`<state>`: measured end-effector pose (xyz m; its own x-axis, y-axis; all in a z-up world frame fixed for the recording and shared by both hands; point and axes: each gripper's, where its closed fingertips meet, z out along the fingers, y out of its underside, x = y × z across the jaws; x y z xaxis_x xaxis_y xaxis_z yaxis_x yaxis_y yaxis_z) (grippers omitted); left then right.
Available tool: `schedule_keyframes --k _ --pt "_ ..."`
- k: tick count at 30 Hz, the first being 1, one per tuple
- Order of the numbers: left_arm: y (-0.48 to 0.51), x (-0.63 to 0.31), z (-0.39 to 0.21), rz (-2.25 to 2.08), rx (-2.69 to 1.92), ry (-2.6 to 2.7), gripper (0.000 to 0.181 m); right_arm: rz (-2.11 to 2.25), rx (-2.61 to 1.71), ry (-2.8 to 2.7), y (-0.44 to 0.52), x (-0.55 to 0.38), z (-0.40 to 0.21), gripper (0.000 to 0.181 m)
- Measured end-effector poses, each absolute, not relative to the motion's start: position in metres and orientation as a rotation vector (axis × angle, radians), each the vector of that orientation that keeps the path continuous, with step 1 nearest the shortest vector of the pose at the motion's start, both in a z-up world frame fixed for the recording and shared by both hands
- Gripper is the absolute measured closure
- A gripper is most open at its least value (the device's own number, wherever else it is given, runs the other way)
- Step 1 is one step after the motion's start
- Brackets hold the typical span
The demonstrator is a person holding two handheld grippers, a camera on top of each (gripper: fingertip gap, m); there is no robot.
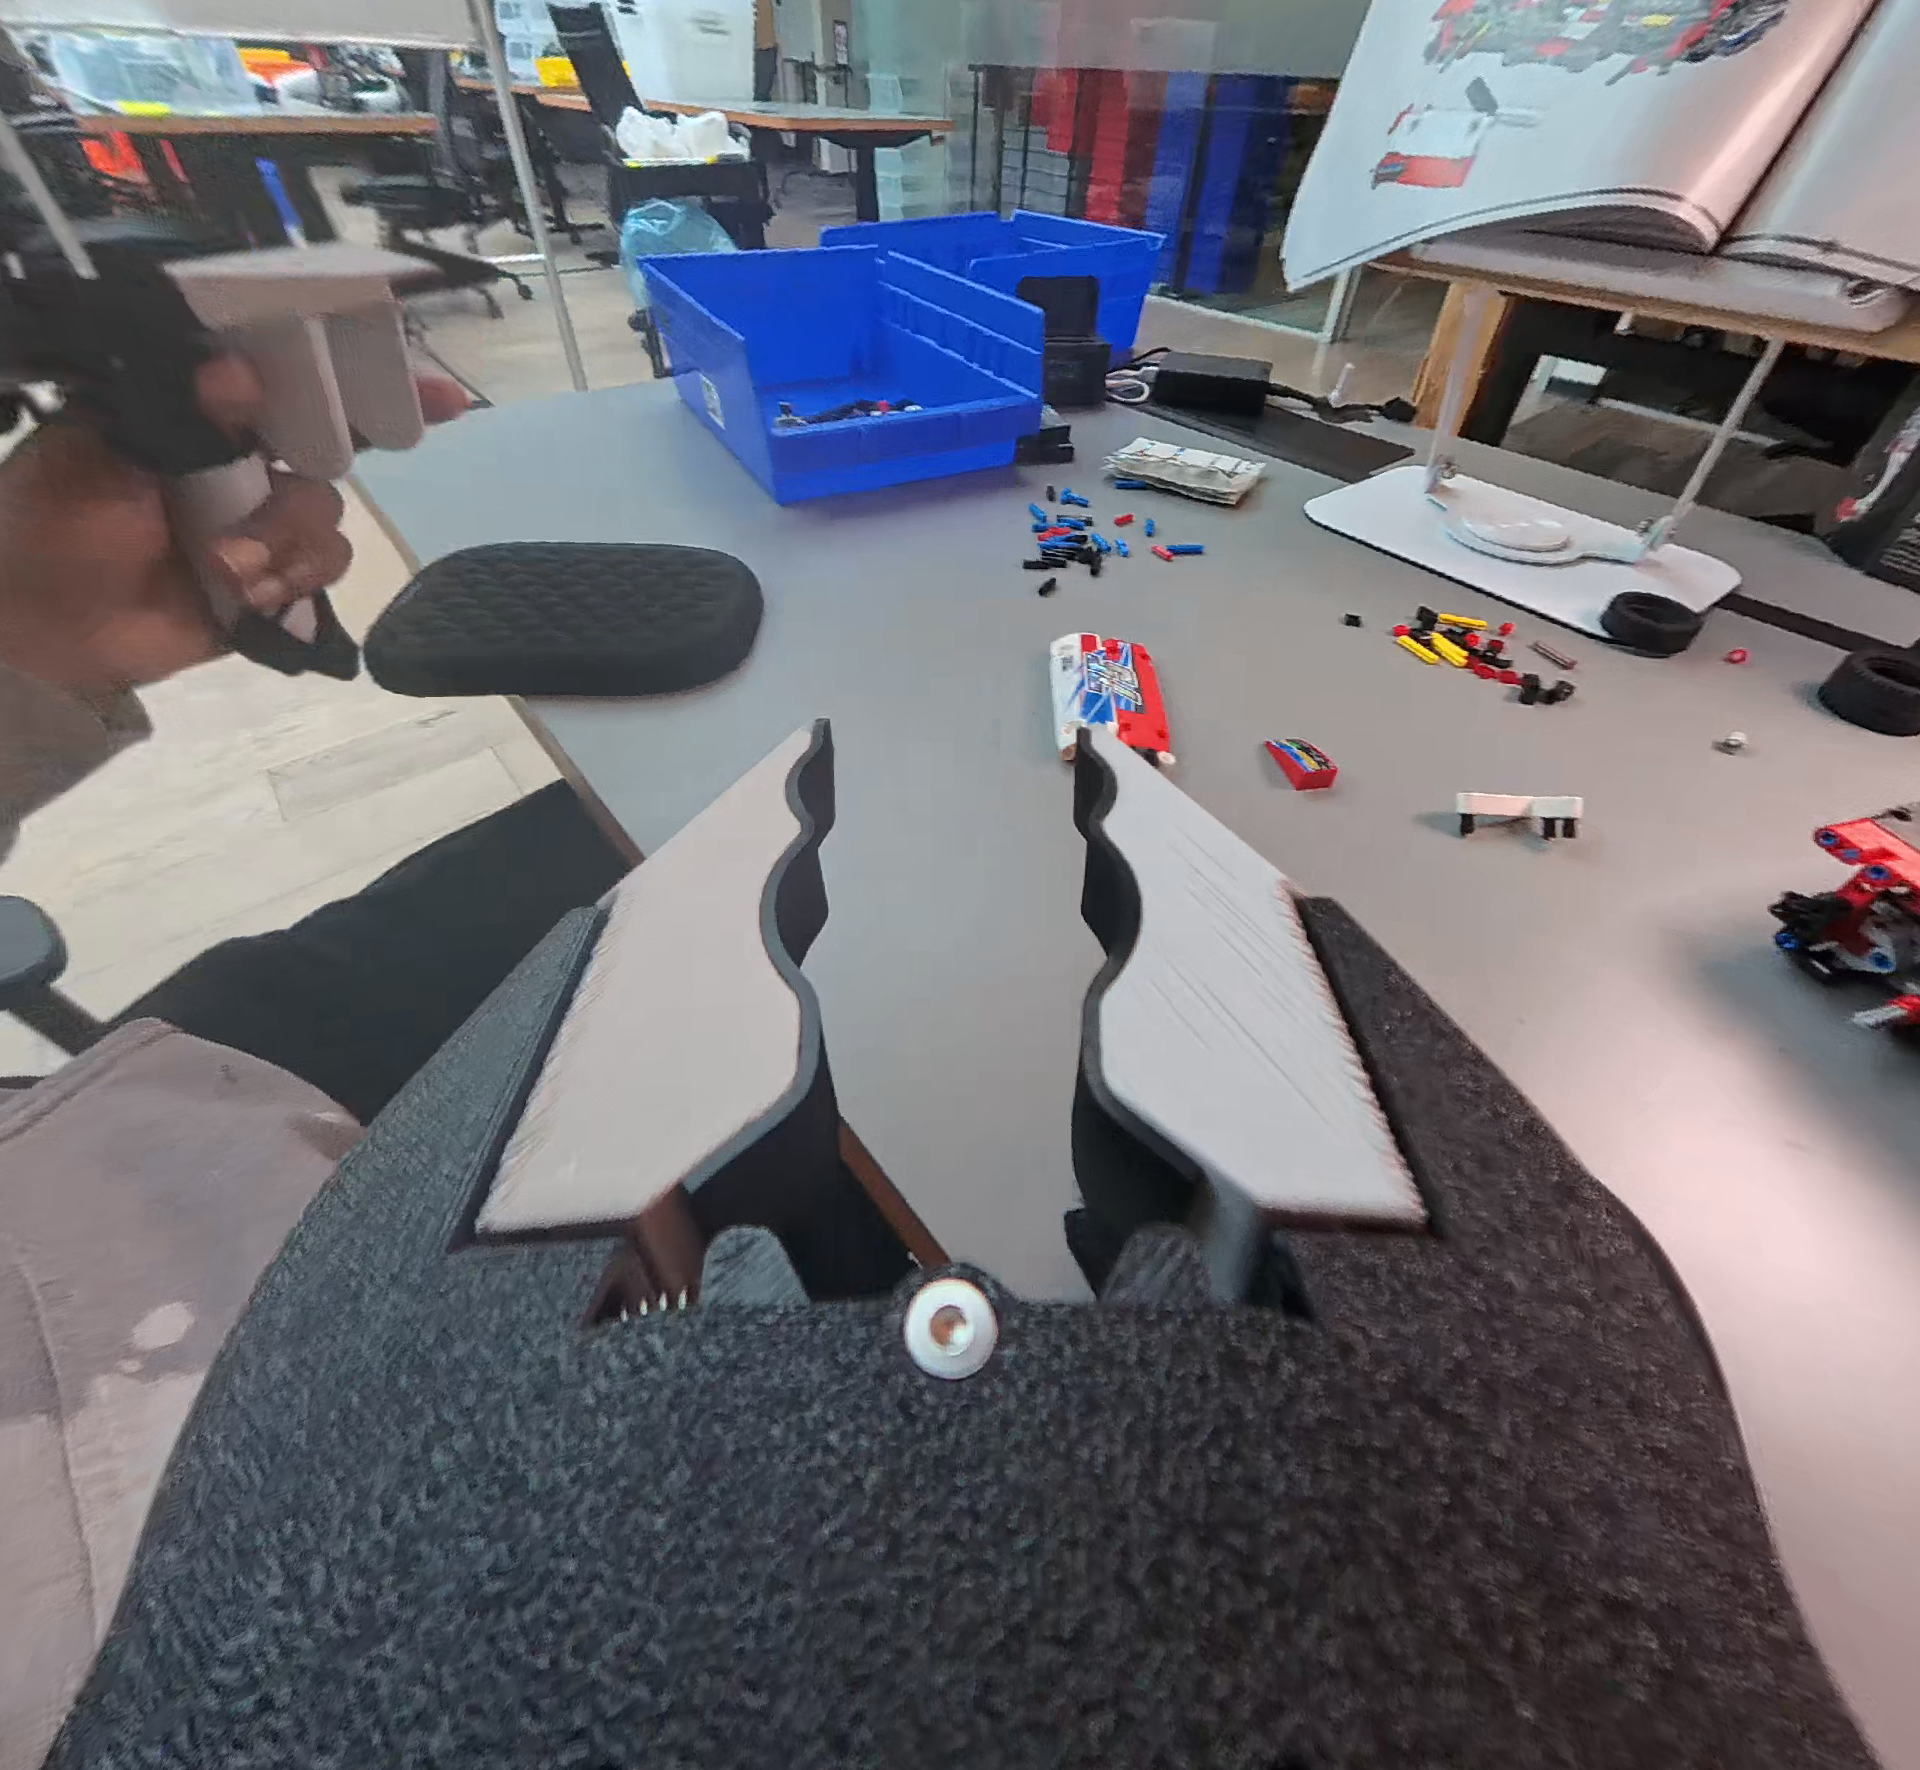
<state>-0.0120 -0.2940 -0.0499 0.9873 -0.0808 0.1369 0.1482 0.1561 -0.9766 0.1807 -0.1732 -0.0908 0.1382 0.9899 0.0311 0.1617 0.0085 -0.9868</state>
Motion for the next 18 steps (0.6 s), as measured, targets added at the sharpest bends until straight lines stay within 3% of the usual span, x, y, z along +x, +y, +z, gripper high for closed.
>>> schedule_keyframes --k 6,13,18 --pt "-0.335 -0.032 -0.081 -0.052 -1.366 -0.253 0.133 0.988 -1.262 -1.326 -0.188 0.151 -0.054 0.135" --pt "-0.447 -0.106 -0.111 0.343 -1.417 -0.48 0.139 1.013 -1.188 -1.475 -0.23 0.1 -0.079 0.135" --pt "-0.535 -0.146 -0.168 0.533 -1.488 -0.675 0.14 1.105 -1.164 -1.587 -0.261 0.065 -0.092 0.135"
